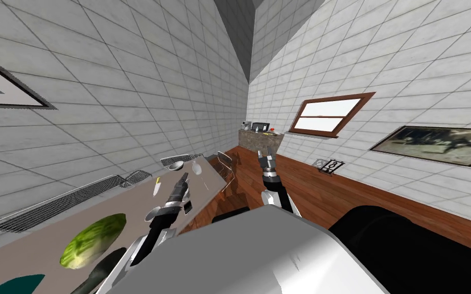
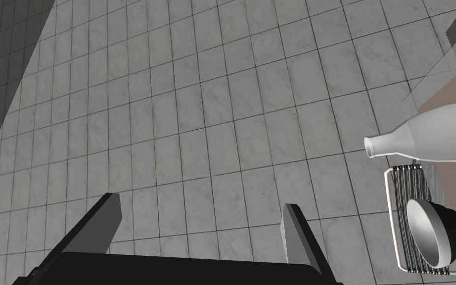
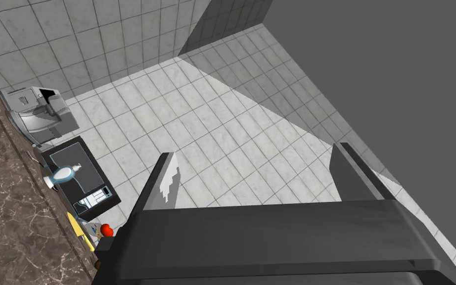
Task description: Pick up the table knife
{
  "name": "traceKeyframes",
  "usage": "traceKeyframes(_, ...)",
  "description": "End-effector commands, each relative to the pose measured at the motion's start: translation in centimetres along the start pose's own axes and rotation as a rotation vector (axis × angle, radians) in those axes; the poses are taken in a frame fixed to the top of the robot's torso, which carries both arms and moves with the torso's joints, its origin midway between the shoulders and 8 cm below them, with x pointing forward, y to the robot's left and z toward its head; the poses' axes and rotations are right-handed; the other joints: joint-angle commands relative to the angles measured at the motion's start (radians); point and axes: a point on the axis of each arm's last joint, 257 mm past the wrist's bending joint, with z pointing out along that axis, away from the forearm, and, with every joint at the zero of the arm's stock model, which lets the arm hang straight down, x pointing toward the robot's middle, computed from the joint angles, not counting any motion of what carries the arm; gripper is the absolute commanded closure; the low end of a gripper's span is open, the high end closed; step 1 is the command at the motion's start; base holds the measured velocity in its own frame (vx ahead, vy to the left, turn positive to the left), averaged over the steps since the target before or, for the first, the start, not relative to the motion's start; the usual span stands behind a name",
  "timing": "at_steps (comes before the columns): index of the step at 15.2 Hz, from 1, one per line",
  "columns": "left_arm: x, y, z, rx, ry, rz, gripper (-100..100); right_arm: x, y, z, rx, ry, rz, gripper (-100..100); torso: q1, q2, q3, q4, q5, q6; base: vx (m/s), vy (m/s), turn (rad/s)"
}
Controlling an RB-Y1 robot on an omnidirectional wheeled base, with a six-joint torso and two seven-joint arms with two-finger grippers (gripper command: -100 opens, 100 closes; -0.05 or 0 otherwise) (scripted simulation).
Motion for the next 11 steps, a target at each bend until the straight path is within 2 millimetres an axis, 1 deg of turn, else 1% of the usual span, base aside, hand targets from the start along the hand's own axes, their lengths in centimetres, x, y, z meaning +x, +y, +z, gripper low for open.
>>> traceKeyframes(1, 0.0, 2.5, -0.3, -0.054, 0.010, 0.020, -100, 0.0, 0.0, 0.0, 0.000, 0.000, 0.000, 0, 0.000, 0.000, 0.000, 0.000, 0.000, 0.000, 0.050, -0.072, -0.172)
traceKeyframes(2, 0.0, 3.3, -0.5, -0.070, 0.011, 0.020, -100, 0.0, 0.0, 0.0, 0.000, 0.000, 0.000, 0, 0.000, 0.000, 0.000, 0.000, 0.000, 0.000, 0.039, -0.045, -0.071)
traceKeyframes(3, -0.2, 5.0, -0.8, -0.110, 0.020, 0.046, -100, 0.0, 0.0, 0.0, 0.000, 0.000, 0.000, 0, 0.001, 0.000, 0.000, 0.000, 0.000, 0.000, 0.037, -0.054, -0.142)
traceKeyframes(4, -0.2, 6.1, -1.2, -0.134, 0.021, 0.045, -100, 0.0, 0.0, 0.0, 0.000, 0.000, 0.000, 0, 0.001, 0.000, 0.000, 0.000, 0.000, 0.000, 0.041, -0.056, -0.154)
traceKeyframes(5, -0.5, 7.8, -1.5, -0.172, 0.030, 0.071, -100, 0.0, 0.0, 0.0, 0.000, 0.000, 0.000, 0, 0.001, 0.000, 0.000, 0.000, 0.000, 0.000, 0.056, -0.067, -0.245)
traceKeyframes(8, -0.9, 11.8, -3.0, -0.262, 0.040, 0.095, -100, 0.0, 0.0, 0.0, 0.000, 0.000, 0.000, 0, 0.001, -0.001, -0.001, 0.000, 0.000, 0.000, 0.065, -0.067, -0.192)
traceKeyframes(9, -0.9, 12.0, -3.0, -0.266, 0.040, 0.095, -100, 0.0, 0.0, 0.0, 0.000, 0.000, 0.000, 0, 0.001, -0.001, -0.001, 0.000, 0.000, 0.000, 0.041, -0.047, -0.043)
traceKeyframes(10, -1.3, 13.5, -3.5, -0.304, 0.047, 0.120, -100, 0.0, 0.0, 0.0, 0.000, 0.000, 0.000, 0, 0.001, 0.000, 0.000, 0.000, 0.000, 0.000, 0.044, -0.050, -0.149)
traceKeyframes(11, -1.3, 14.4, -4.0, -0.323, 0.048, 0.119, -100, 0.0, 0.0, 0.0, 0.000, 0.000, 0.000, 0, 0.001, 0.000, 0.000, 0.000, 0.000, 0.000, 0.047, -0.054, -0.188)
